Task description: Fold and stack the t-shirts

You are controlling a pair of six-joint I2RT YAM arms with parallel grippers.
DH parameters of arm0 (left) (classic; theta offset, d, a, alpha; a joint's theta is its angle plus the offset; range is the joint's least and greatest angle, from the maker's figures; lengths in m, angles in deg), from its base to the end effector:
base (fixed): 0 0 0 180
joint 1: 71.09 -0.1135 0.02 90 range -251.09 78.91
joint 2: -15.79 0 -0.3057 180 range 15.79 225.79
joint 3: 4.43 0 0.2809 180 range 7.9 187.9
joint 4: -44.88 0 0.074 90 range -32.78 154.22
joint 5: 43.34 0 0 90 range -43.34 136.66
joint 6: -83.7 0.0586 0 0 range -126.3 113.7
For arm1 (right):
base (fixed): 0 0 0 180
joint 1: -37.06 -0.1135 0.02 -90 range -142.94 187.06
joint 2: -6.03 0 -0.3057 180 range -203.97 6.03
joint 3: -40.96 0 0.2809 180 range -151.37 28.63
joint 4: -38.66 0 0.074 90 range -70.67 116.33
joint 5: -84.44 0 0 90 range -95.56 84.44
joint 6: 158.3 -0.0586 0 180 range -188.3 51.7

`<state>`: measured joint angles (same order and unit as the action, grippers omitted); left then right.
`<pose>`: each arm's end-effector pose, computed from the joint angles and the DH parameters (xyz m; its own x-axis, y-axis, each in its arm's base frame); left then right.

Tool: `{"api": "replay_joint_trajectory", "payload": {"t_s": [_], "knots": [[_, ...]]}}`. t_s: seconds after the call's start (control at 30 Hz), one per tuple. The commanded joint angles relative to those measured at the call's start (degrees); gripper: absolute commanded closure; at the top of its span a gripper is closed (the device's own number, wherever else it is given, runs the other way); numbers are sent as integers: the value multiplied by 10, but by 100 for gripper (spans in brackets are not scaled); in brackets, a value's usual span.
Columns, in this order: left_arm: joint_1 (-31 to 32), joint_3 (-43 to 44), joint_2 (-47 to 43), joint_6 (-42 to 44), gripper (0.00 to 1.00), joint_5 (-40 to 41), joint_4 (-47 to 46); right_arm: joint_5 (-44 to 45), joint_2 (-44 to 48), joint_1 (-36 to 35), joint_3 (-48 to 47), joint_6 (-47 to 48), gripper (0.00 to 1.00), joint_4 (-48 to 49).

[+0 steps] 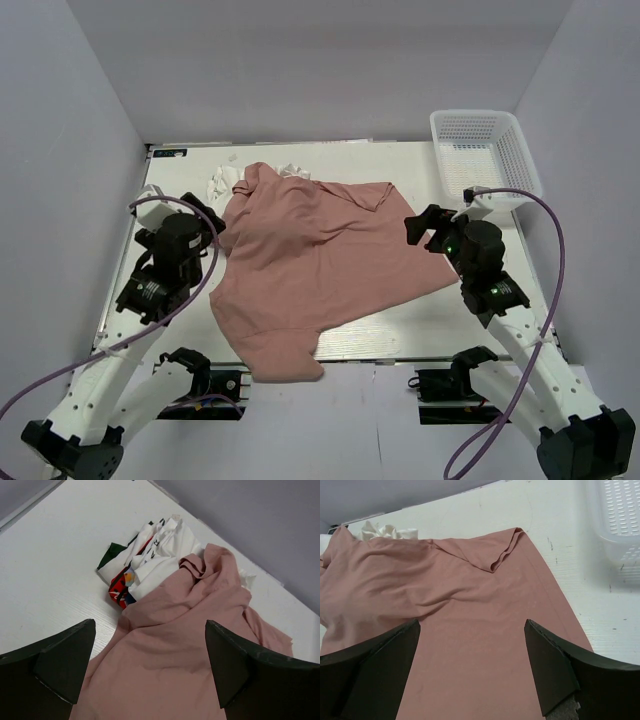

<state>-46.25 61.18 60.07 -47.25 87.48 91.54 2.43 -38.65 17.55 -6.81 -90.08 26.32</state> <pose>0.1702 -0.0366 0.3785 -0.1502 -0.4770 -0.8660 -0.4193 0.8239 -0.3812 0.2039 0.0636 0.3224 -0.2154 0.3135 -0.9248 -0.1308 0.9293 0.3455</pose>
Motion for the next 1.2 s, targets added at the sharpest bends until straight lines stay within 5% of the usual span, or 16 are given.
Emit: {"api": "replay_joint_trajectory", "payload": {"t_s": [0.0, 0.37, 0.57, 0.73, 0.93, 1.17], "knots": [[2, 13, 25, 6, 0, 8, 2, -8, 1, -1, -5, -12, 10, 27], [2, 5, 33, 6, 0, 28, 12, -74, -103, -4, -29, 11, 10, 55], [2, -6, 22, 6, 0, 33, 7, -213, -322, -32, -115, 8, 10, 96], [2, -6, 22, -25, 0, 69, 38, -191, -536, -100, -273, 38, 10, 54], [2, -6, 33, -25, 0, 74, 38, -190, -667, -149, -411, 52, 10, 27], [2, -6, 49, -25, 0, 74, 38, -169, -723, -143, -375, 10, 10, 45]]}}
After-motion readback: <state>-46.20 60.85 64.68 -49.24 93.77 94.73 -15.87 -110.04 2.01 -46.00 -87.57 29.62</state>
